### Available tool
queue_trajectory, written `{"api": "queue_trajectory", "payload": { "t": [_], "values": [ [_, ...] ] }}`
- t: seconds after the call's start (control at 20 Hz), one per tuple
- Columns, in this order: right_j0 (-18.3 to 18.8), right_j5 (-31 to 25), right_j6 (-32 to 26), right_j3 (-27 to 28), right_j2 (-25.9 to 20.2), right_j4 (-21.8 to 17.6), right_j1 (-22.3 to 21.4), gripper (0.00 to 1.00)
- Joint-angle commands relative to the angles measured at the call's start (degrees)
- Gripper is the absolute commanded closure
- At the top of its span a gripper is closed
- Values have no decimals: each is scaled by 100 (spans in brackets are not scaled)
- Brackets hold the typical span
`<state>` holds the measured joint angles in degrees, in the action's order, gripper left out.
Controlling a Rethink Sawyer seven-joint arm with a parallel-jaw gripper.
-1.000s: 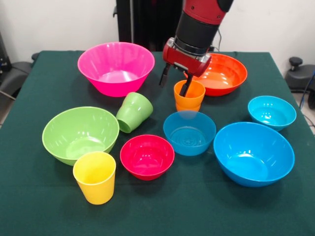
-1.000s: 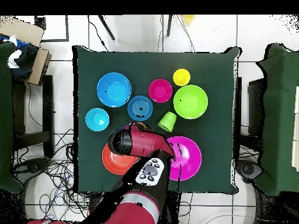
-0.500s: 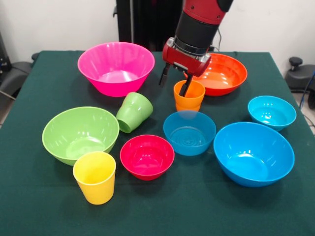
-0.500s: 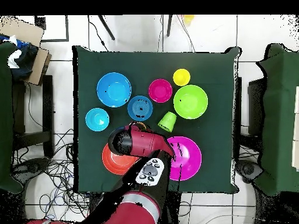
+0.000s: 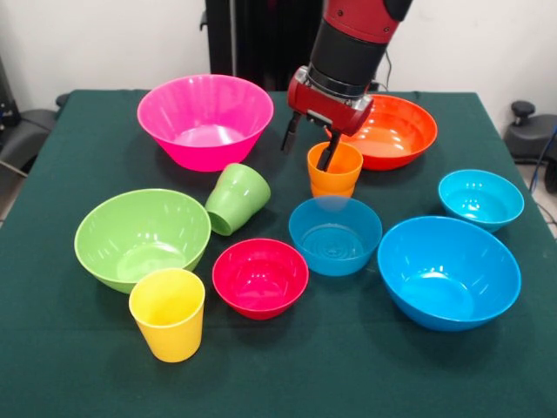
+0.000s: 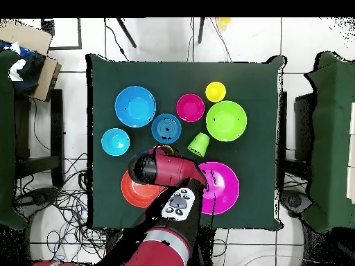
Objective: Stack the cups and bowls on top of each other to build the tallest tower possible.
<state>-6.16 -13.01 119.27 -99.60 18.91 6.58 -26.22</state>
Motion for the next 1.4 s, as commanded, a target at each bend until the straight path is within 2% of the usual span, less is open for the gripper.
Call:
{"api": "queue_trajectory", "payload": {
  "t": [0.05, 1.4],
  "values": [
    [10, -531, 596, 218, -389, 40, -41, 0],
    [-7, -574, 576, 273, -355, 31, -24, 0]
  ]
}}
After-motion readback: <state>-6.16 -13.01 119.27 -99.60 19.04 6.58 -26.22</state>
